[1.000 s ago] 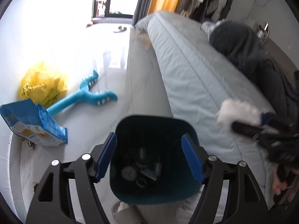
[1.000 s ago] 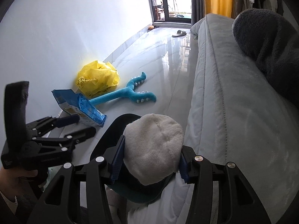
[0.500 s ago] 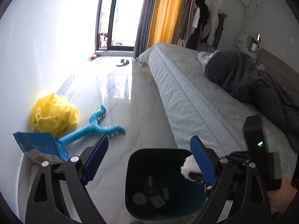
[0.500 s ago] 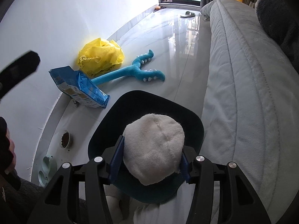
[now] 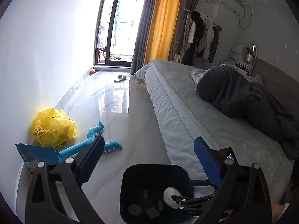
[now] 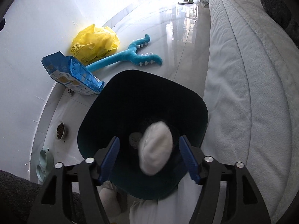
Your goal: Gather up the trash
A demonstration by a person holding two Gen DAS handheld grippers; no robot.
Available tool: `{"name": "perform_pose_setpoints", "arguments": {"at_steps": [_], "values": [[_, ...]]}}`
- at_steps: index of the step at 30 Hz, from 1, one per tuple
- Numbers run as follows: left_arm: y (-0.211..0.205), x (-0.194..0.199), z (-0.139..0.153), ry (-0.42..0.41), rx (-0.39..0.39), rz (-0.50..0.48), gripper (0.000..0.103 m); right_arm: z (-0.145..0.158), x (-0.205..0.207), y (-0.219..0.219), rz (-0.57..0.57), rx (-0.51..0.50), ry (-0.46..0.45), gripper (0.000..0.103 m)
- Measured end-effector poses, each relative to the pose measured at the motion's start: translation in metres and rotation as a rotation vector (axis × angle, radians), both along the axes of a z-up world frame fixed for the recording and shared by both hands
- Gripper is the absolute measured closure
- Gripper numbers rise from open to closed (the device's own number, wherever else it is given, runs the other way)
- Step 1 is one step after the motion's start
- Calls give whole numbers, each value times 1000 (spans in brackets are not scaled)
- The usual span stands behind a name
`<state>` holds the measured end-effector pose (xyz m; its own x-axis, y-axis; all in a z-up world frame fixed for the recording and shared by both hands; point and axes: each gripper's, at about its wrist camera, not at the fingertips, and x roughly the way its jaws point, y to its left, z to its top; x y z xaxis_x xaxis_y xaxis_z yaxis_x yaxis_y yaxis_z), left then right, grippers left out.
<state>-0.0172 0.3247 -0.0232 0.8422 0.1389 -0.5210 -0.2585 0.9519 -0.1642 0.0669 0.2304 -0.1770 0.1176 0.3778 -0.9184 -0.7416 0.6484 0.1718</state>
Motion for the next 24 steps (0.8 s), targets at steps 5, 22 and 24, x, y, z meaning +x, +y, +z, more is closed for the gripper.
{"name": "perform_pose_setpoints", "arguments": {"at_steps": [5, 22, 24], "values": [[-9, -3, 15, -22, 23, 24, 5, 18, 1, -11, -17, 49, -8, 23], [-90, -17, 65, -31, 126, -20, 3, 184, -26, -198, -321, 259, -402, 4], [-105, -24, 67, -35, 140, -23, 3, 201, -35, -233, -378, 248, -452, 3]]}}
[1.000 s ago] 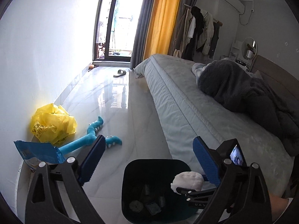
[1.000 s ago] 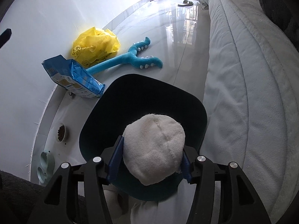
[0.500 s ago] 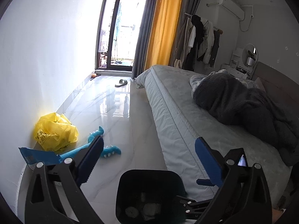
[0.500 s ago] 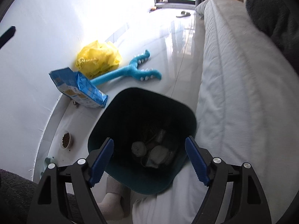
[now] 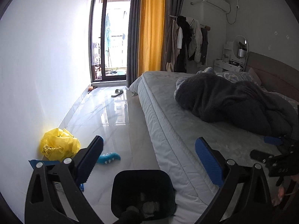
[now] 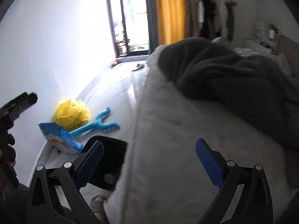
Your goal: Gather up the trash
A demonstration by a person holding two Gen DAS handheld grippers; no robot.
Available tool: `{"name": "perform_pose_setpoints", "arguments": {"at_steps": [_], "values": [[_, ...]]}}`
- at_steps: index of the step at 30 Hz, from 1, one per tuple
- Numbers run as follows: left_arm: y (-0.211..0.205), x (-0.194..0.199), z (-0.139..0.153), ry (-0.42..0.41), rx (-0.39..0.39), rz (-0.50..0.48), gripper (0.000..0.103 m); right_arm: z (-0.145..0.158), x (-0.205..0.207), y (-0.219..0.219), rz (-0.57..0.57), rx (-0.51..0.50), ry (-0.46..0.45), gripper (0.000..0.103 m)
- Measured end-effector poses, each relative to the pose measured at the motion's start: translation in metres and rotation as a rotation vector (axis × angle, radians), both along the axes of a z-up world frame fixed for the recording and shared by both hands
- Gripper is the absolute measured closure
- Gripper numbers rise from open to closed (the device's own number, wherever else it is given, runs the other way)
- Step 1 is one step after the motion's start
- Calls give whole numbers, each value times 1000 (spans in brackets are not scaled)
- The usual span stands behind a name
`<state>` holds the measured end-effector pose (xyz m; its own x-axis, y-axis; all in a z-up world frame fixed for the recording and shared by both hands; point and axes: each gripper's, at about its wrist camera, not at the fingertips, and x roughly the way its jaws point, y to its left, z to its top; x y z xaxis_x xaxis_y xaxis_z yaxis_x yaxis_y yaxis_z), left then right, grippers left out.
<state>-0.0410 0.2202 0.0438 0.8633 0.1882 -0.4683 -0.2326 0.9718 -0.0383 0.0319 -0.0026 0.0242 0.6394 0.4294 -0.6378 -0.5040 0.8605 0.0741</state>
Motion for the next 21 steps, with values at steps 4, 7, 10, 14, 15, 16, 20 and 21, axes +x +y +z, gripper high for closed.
{"name": "perform_pose_setpoints", "arguments": {"at_steps": [4, 7, 10, 14, 15, 16, 20, 21], "values": [[-22, -16, 9, -35, -29, -29, 3, 19, -27, -54, -116, -30, -54, 3], [-43, -26, 13, -20, 21, -35, 3, 27, -53, -88, -137, -47, -109, 3], [-63, -42, 12, -8, 35, -76, 3, 33, -74, -120, -132, -19, -135, 3], [-80, -57, 9, 3, 31, -107, 3, 34, -98, -151, -202, 21, -151, 3], [-82, -59, 8, 13, 28, -108, 3, 33, -103, -157, -213, 35, -152, 3], [-84, -60, 6, 22, 27, -106, 3, 31, -107, -163, -226, 47, -151, 3], [-90, -72, -8, 33, 47, -94, 3, 21, -125, -170, -225, 57, -163, 3], [-91, -75, -13, 34, 60, -87, 3, 19, -126, -171, -221, 58, -163, 3]]}}
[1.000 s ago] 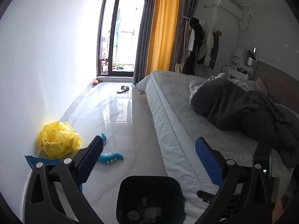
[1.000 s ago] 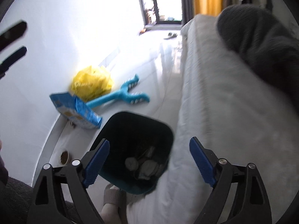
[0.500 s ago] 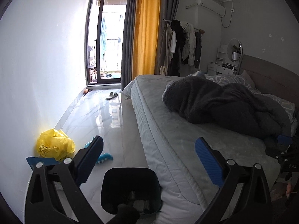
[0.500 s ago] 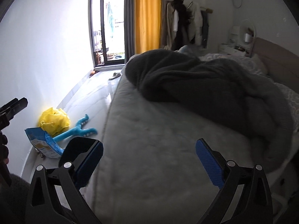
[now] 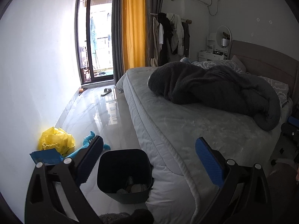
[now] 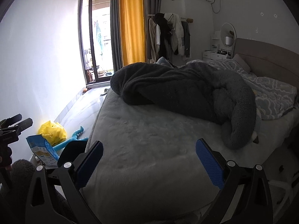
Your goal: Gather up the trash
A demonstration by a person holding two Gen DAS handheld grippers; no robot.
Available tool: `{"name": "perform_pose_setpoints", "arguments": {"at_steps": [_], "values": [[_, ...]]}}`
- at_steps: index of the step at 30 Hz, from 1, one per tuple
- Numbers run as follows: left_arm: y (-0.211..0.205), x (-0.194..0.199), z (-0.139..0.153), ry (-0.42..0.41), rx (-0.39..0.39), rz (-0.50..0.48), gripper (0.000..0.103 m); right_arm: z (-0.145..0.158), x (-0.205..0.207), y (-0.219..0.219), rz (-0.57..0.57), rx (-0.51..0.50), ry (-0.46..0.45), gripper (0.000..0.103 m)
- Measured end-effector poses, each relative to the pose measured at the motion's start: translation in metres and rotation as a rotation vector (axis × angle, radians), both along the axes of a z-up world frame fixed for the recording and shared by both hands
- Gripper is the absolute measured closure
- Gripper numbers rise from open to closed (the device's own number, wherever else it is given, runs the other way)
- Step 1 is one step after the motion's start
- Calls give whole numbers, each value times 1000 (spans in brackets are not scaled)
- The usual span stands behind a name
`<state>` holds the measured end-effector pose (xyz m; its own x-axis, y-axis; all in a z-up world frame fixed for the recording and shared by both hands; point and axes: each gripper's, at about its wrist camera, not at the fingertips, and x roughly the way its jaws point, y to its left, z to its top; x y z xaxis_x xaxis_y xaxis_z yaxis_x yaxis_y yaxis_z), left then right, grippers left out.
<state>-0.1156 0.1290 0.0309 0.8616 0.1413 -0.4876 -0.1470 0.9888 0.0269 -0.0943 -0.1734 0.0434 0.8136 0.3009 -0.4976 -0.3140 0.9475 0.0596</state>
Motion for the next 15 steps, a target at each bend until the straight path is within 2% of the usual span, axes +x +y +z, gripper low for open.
{"name": "perform_pose_setpoints", "arguments": {"at_steps": [4, 6, 10, 15], "values": [[-4, -12, 1, -40, -23, -4, 3, 2, -11, -8, 53, 58, -10, 3], [-7, -11, 0, -43, -8, -3, 3, 2, -12, -12, 61, 83, -5, 3], [-14, -11, -3, -32, 25, -15, 3, 3, -13, -7, 68, 68, -7, 3], [-13, -8, -8, -2, 23, -7, 3, 3, -18, -2, 75, 66, -11, 3]]}}
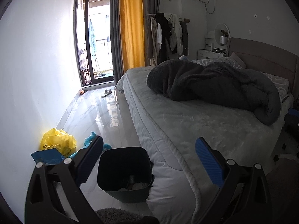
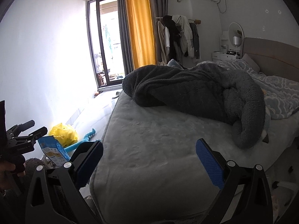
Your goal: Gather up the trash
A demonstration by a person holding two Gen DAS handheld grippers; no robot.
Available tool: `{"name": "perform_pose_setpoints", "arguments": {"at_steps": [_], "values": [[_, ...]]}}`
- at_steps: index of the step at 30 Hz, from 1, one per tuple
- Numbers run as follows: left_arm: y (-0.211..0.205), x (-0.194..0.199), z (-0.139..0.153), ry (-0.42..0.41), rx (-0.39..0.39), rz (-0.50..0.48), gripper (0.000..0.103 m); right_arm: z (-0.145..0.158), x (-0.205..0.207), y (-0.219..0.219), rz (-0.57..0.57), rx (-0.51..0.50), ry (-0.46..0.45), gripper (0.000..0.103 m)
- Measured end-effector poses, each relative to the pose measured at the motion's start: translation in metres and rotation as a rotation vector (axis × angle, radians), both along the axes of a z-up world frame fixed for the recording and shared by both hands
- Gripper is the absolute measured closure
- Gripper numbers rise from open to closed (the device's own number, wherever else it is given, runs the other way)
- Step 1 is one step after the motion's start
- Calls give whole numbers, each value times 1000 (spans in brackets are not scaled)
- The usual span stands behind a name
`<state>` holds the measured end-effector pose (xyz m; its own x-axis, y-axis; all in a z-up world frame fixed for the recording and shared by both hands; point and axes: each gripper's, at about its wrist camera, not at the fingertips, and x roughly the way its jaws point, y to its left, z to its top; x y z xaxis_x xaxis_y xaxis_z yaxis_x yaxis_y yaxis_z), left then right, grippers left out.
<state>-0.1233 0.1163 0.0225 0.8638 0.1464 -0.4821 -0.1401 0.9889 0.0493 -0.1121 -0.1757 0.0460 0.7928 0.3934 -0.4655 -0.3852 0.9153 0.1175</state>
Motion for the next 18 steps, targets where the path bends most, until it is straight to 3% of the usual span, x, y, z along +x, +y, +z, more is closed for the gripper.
{"name": "perform_pose_setpoints", "arguments": {"at_steps": [18], "values": [[-1, -1, 0, 7, 12, 15, 3, 0, 1, 3, 2, -2, 4, 3]]}}
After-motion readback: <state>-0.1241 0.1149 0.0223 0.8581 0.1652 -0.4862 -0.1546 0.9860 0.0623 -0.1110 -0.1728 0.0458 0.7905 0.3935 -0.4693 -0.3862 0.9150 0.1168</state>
